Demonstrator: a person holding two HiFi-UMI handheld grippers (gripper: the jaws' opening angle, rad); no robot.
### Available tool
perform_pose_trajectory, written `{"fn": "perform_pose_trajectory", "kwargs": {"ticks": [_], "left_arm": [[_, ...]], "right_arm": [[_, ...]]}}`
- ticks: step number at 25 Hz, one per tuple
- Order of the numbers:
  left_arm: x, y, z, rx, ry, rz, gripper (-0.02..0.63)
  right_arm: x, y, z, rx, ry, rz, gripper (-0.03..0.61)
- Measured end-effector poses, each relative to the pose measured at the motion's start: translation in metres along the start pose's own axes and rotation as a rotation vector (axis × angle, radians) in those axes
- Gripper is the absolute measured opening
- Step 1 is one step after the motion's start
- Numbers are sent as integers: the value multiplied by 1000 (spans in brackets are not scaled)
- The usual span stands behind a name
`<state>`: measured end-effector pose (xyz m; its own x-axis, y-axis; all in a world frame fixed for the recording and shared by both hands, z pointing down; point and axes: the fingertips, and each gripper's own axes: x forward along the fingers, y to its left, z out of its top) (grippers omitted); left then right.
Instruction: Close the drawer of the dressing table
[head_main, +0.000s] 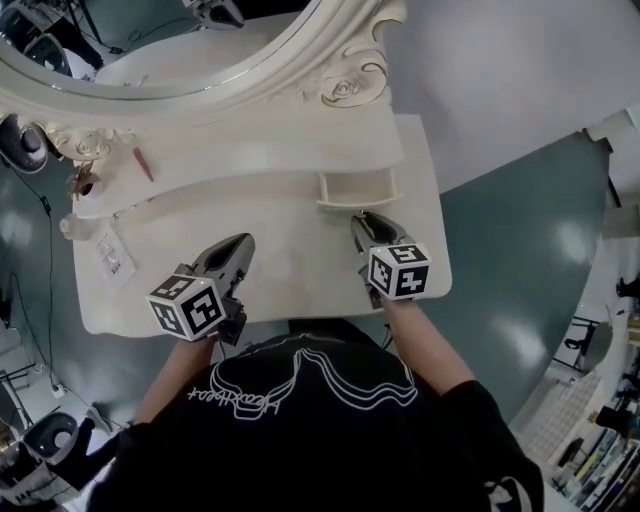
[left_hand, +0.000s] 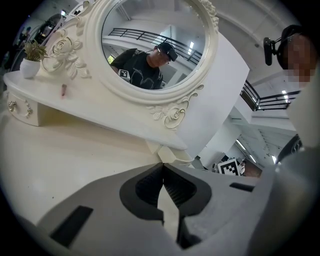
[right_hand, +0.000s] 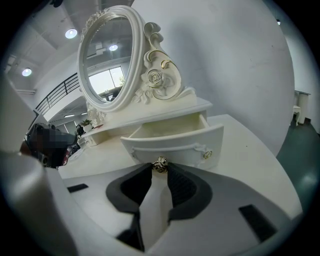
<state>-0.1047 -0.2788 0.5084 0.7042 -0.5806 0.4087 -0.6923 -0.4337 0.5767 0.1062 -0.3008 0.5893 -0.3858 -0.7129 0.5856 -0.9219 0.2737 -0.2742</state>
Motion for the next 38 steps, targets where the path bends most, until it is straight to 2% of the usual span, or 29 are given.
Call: {"fn": "perform_pose_trajectory", "kwargs": {"ticks": [8,21,38], "left_arm": [[-2,5,3,-14,-8,11,5],[-7,16,19,-45,-45,24,5],[-5,31,19,-91,-61,58,5]], "right_arm": [[4,3,9,3,-3,30,98],[28,-7,25,8,16,16,98],[52,-19,48,6,-2,15,100]]}}
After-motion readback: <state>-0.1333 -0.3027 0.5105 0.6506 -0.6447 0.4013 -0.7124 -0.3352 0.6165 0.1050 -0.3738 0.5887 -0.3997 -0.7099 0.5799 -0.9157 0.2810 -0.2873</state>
